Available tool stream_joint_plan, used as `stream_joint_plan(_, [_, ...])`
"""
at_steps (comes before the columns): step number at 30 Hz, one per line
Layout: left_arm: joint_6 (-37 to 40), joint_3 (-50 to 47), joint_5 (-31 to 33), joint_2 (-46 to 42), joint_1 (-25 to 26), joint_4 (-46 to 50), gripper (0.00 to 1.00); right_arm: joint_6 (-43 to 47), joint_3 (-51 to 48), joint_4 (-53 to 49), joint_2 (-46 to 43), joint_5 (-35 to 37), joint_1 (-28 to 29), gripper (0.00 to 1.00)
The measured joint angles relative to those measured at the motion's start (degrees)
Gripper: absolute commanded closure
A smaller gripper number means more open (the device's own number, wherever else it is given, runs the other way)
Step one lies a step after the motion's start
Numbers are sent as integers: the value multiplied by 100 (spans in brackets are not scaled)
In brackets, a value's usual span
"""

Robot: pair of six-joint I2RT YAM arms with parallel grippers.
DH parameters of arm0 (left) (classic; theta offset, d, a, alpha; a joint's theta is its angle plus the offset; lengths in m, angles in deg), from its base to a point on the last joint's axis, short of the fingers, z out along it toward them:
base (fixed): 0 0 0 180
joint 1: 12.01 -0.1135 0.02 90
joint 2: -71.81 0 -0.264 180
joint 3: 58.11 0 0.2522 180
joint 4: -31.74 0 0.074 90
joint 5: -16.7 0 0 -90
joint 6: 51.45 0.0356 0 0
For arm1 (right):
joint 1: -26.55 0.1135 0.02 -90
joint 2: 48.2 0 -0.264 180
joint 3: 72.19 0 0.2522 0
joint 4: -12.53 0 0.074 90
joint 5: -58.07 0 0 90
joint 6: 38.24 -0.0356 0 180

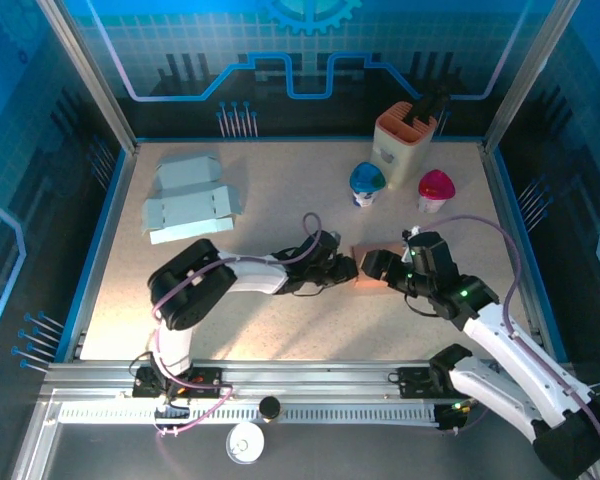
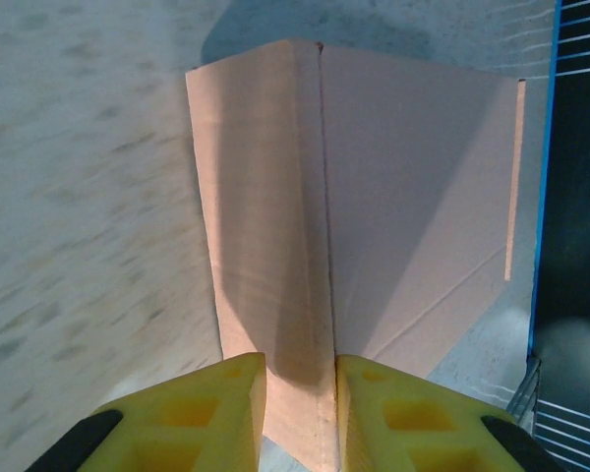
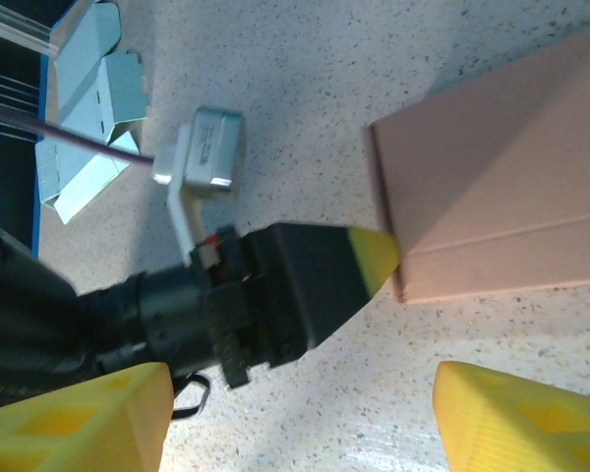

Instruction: Fold the paper box

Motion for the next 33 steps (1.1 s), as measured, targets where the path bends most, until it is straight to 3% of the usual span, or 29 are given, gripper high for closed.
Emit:
stream_joint_plan(4, [52, 535, -15, 411, 52, 9, 71, 153, -9, -144, -125, -131, -170, 29])
stream_joint_plan(11, [245, 638, 31, 396, 57, 332, 59, 365, -17, -164, -162, -293, -234, 29])
stream_joint_plan(15, [402, 420, 232, -122, 57, 859, 55, 468, -17, -155, -179, -363, -254, 27])
stream_joint_plan(20, [586, -243, 466, -1309, -175, 1272, 57, 566, -17, -74, -175, -435, -254, 28])
stream_joint_plan(22, [649, -614, 485, -1853, -573, 1436, 60, 599, -17, 24, -138, -525, -254, 29])
stream_joint_plan(26, [962, -1019, 522, -2575, -1963, 1996, 63, 654, -17, 254, 83, -691, -219, 29])
stream_joint_plan(29, [1296, -1032, 640, -2715, -3073, 2376, 63, 658, -17, 461, 249, -774, -103, 29])
stream_joint_plan(33, [1648, -990, 789, -2588, -4181, 2752, 63, 682, -7, 745, 468, -876, 133, 29])
